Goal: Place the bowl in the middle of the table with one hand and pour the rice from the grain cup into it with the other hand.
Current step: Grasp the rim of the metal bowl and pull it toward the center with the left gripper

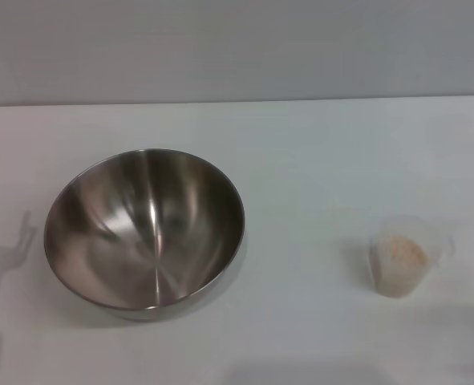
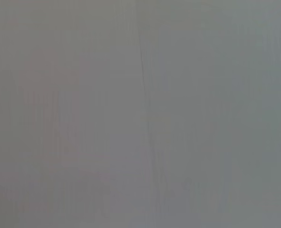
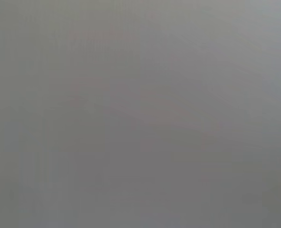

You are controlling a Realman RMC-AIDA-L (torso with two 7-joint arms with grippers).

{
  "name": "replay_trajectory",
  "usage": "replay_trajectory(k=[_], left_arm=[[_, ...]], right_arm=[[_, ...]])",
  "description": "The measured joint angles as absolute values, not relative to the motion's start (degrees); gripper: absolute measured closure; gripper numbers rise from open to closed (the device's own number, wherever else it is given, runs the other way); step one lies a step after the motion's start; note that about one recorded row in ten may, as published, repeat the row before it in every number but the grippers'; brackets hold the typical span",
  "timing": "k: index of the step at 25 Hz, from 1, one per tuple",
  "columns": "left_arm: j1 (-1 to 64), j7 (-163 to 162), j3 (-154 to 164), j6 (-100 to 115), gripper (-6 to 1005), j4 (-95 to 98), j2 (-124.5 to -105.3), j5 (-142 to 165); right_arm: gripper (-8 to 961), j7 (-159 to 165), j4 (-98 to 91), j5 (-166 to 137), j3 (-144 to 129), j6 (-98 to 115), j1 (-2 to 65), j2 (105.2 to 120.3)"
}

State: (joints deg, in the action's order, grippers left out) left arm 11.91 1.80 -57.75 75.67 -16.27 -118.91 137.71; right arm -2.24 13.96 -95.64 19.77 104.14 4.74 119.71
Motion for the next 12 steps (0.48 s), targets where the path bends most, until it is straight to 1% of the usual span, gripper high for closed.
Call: replay_trajectory(k=[12], left_arm=[[11.89,2.15,-57.74,75.58,165,-16.09,-118.91,137.21]], right_arm=[[216,-2.34,13.88,-95.63,19.69,103.58,5.18,119.71]])
